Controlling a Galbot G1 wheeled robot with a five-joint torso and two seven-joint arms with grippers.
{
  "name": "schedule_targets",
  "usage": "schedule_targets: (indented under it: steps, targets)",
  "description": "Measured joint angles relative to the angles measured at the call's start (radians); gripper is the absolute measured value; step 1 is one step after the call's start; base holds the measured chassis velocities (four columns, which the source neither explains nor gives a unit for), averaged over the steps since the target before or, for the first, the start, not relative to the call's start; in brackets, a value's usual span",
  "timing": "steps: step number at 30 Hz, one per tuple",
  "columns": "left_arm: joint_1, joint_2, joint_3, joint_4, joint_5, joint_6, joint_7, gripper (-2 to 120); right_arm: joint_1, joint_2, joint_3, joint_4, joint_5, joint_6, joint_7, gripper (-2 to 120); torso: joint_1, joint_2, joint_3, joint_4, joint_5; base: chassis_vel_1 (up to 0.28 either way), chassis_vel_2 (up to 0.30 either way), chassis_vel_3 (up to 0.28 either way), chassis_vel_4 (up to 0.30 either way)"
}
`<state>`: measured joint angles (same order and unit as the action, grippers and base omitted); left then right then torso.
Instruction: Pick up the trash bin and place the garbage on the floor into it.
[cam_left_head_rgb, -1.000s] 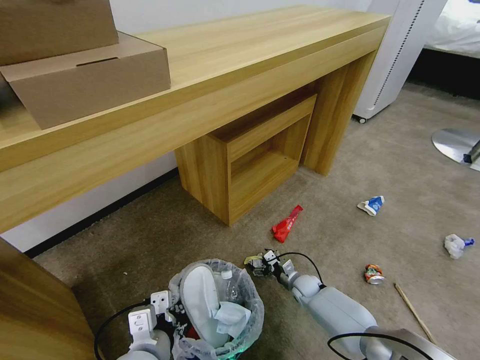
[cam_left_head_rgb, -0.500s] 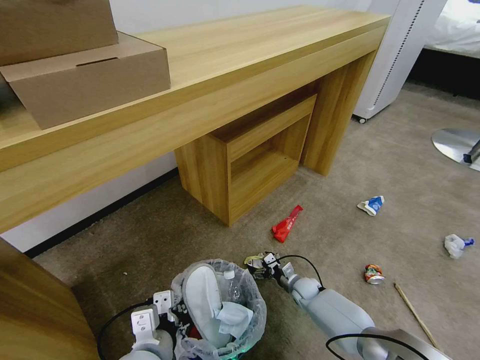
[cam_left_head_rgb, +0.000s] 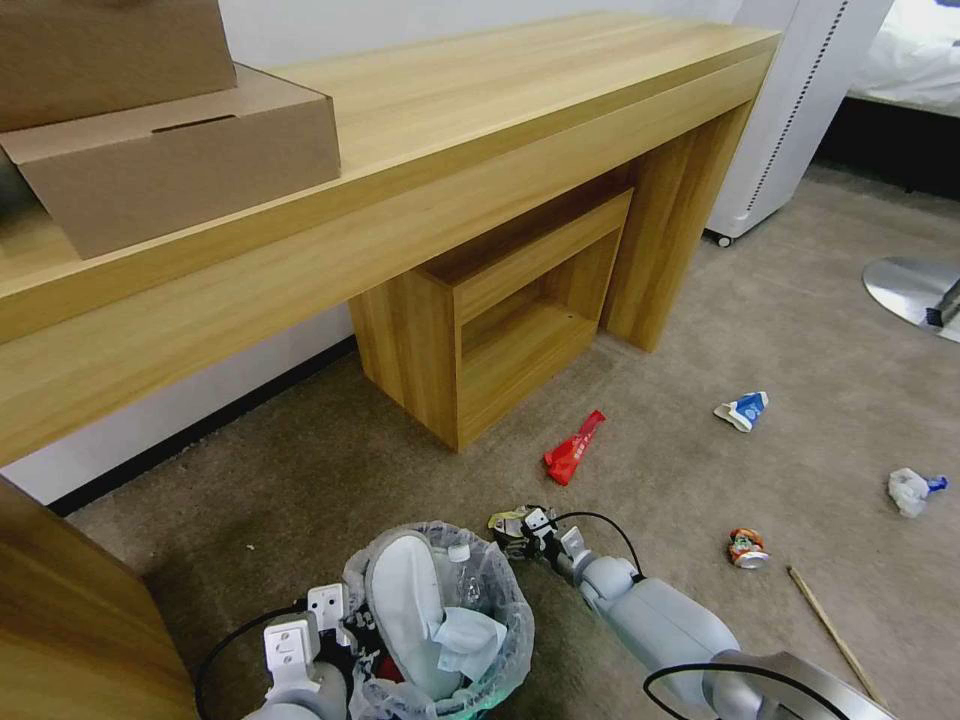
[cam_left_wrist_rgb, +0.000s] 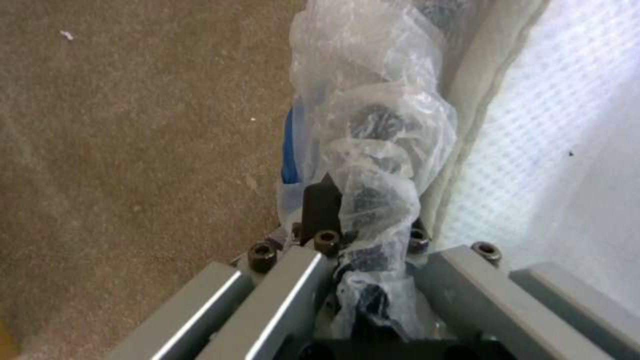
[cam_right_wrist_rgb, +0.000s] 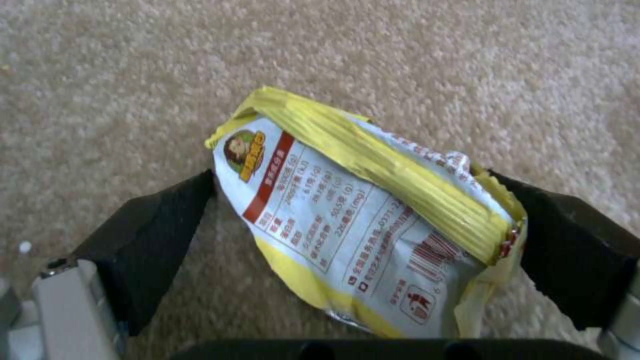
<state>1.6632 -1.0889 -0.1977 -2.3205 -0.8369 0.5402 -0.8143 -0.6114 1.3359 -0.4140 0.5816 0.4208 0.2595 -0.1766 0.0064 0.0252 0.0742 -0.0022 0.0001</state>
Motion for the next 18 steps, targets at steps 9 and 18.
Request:
schedule_targets:
  steps: [9, 18]
  targets:
    - [0.000, 0.004, 0.008, 0.001, 0.000, -0.001, 0.000, 0, 0.014, 0.015, -0.004, -0.029, 0.000, 0.007, -0.003, 100, 0.000, 0.000, 0.000, 0.0000, 0.0000, 0.000, 0.000, 0.000, 0.000]
    - [-0.003, 0.007, 0.017, 0.001, 0.001, -0.003, -0.001, 0, 0.013, 0.027, 0.007, -0.052, -0.018, 0.020, -0.004, 100, 0.000, 0.000, 0.000, 0.0000, -0.0002, 0.000, 0.000, 0.000, 0.000]
